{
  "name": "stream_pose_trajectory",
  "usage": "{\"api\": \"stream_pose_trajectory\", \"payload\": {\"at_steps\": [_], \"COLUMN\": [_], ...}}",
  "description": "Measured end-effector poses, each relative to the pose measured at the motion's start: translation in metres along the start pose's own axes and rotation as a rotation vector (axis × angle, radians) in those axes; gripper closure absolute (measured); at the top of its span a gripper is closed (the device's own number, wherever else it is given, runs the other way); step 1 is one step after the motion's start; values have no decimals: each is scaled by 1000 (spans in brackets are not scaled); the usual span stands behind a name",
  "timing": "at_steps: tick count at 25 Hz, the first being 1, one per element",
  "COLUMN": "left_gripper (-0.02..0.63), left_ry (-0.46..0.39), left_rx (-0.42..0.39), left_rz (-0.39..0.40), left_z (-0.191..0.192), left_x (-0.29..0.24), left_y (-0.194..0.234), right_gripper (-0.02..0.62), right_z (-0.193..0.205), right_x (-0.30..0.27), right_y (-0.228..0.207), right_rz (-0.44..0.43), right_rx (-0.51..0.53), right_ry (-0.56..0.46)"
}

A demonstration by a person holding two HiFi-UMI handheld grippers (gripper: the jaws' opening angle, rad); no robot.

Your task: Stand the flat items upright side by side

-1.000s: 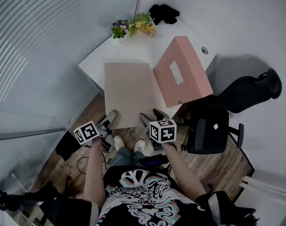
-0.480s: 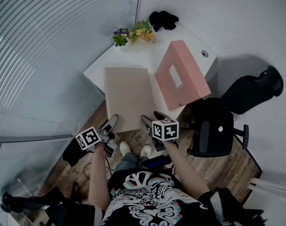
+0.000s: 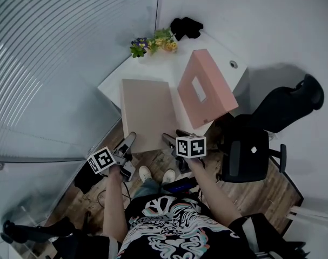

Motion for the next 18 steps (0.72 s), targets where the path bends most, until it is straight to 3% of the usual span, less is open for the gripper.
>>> {"api": "stream_pose_trajectory", "payload": {"at_steps": [3,4,6,13,18], "left_gripper": [311,311,311,311,313], "left_ry": [-16,-18,-17,-20,-27], "left_rx": [29,32,33,33,36], "left_rz": [20,23,28,55,141], "left_z": [2,3,4,6,5], "left_x": [0,0,0,-1,-6], "left_y": [-3,-4,-5,-16,-37], "right_gripper": [310,268,259,253,249], "right_z": [-1,-2,-6,-22,-37], "right_x": [1,1,2,8,18], "right_y": [6,11,23,69,85], "right_rz": [-38,-57,-102,-225,-286], "right_rx": [-32,-38,-41,12,0], "right_ry": [14,16,17,4,-30]}}
Point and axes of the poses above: the fingertips, and each gripper's own axes: x backward along the fingers, y to its left, z out of its underside, the point moved 3 cm from there along x, backward along the fingers, and after that the axes turned 6 degrees about x, right-handed, at the moved point
